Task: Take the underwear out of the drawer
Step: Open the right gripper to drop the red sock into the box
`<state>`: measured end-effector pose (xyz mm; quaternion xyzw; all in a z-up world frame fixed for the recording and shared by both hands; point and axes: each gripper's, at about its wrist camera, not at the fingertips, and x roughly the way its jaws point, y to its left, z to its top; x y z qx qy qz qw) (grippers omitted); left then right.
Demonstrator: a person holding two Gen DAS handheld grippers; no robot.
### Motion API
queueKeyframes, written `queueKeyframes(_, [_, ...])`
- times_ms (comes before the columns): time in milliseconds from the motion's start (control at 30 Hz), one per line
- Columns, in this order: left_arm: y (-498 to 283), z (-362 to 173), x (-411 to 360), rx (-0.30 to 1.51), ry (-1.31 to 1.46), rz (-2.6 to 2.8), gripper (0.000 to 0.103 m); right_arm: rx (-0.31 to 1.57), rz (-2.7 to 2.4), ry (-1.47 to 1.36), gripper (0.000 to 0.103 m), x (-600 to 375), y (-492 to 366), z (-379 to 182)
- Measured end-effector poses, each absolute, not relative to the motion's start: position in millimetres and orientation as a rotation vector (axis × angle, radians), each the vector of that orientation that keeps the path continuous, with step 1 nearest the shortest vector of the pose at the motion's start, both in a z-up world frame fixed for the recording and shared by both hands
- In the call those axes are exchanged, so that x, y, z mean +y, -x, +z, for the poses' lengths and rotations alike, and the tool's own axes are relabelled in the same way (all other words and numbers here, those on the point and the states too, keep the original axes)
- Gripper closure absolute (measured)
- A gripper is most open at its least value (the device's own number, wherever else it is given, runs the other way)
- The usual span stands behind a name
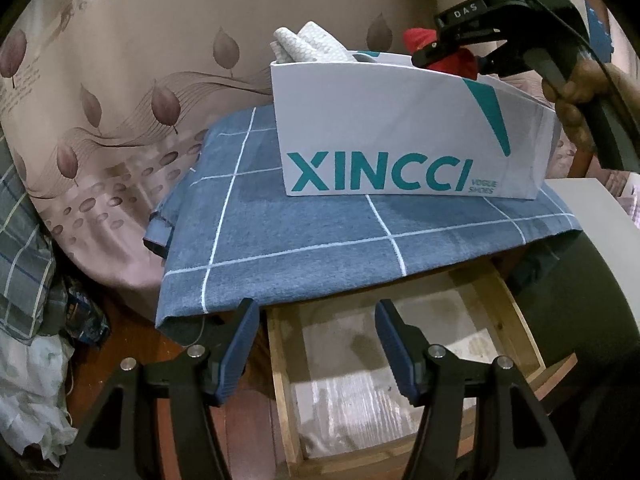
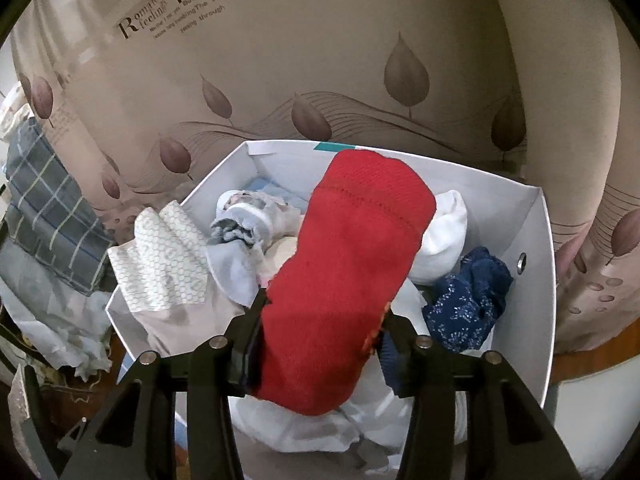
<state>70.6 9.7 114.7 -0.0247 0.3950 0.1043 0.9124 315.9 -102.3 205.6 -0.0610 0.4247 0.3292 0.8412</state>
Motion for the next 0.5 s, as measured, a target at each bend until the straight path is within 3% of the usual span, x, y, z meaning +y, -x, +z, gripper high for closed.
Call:
queueKeyframes(200, [-72, 113, 12, 0.82, 0.057, 0.221, 0.041, 0.833, 0.677, 0.081, 0.045, -108, -314, 214])
queueKeyframes(333, [-72, 113, 13, 0.821, 0.064, 0.226, 0.041, 0.746, 0.684, 0.039, 0.044, -118, -301, 232])
queueKeyframes(433, [-72, 113, 14, 0.824, 0.064, 0.229, 0.041, 0.631, 0.697, 0.031, 0.034, -132, -266, 251])
queueKeyframes(500, [-72, 113, 13, 0.822, 0.062, 0.23, 0.041, 0.562, 0.698, 0.046, 0.019, -140, -239, 258])
